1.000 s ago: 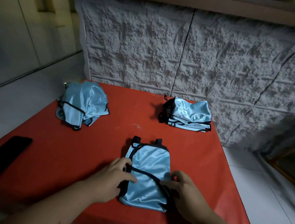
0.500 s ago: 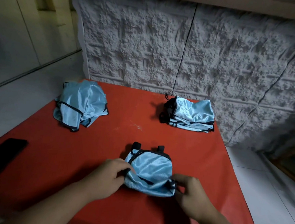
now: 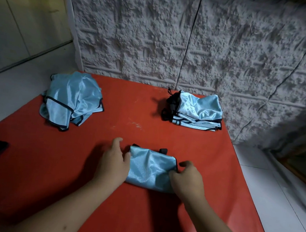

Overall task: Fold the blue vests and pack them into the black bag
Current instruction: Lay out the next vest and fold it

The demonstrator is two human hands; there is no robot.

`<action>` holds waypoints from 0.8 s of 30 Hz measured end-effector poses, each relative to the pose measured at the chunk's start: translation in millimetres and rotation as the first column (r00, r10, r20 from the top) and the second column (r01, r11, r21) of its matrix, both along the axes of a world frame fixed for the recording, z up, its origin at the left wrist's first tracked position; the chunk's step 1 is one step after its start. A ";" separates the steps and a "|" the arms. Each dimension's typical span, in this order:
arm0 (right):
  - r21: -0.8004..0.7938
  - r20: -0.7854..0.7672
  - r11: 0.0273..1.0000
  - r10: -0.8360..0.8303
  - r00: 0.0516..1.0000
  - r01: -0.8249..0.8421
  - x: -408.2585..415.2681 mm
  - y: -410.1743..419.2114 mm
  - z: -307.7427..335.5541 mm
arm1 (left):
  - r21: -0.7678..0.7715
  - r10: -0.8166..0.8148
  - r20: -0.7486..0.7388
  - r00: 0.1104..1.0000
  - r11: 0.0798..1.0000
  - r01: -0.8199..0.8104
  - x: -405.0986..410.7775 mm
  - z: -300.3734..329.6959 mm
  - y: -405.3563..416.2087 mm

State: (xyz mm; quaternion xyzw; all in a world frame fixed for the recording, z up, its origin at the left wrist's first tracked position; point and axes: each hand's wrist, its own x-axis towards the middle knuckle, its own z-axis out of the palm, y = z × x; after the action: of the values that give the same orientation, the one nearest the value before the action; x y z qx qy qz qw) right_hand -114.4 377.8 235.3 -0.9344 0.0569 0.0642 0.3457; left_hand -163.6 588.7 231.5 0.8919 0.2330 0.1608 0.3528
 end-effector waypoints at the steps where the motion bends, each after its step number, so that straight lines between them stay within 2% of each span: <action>1: 0.004 0.011 1.000 -0.001 1.000 0.001 -0.7 1.7 0.8 | 0.108 -0.015 0.090 0.996 0.994 0.005 -1.5 4.9 -4.7; 3: -0.016 0.018 1.000 0.015 1.000 -0.015 -2.2 6.8 1.4 | 0.358 -0.207 0.247 0.947 0.927 0.109 -4.3 14.2 -17.2; 4: -0.043 0.017 0.999 0.024 1.000 -0.023 -2.7 9.6 0.8 | 0.466 -0.347 0.244 0.906 0.861 0.205 -5.2 14.0 -23.0; 6: -0.107 0.020 0.994 0.024 1.000 -0.021 -2.4 14.5 0.3 | 0.616 -0.550 0.081 0.831 0.683 0.392 -4.8 2.4 -30.4; 8: -0.140 0.033 0.990 0.004 0.999 0.001 -0.1 16.8 2.1 | 0.630 -0.529 -0.176 0.830 0.588 0.508 -1.0 -12.2 -29.0; 10: -0.128 0.031 0.992 -0.018 0.999 0.022 2.1 16.9 3.5 | 0.564 -0.446 -0.353 0.823 0.600 0.567 1.2 -19.2 -24.2; 14: -0.148 -0.013 0.986 -0.075 0.997 0.073 4.4 18.0 2.1 | 0.428 -0.409 -0.422 0.809 0.697 0.575 8.1 -26.7 -20.7; 19: -0.140 0.035 0.990 -0.027 0.999 0.032 4.0 18.7 2.2 | 0.340 -0.436 -0.312 0.844 0.778 0.528 9.7 -27.4 -20.3; 24: -0.110 0.139 0.994 0.044 0.989 -0.028 0.6 14.6 7.7 | 0.285 -0.336 -0.031 0.941 0.899 0.331 11.8 -23.0 -9.9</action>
State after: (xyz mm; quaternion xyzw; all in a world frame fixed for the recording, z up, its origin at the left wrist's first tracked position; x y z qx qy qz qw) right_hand -113.9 392.5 243.0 -0.9547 0.0188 0.0012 0.2969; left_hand -151.7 578.9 208.5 0.9586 0.0478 0.1384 0.2444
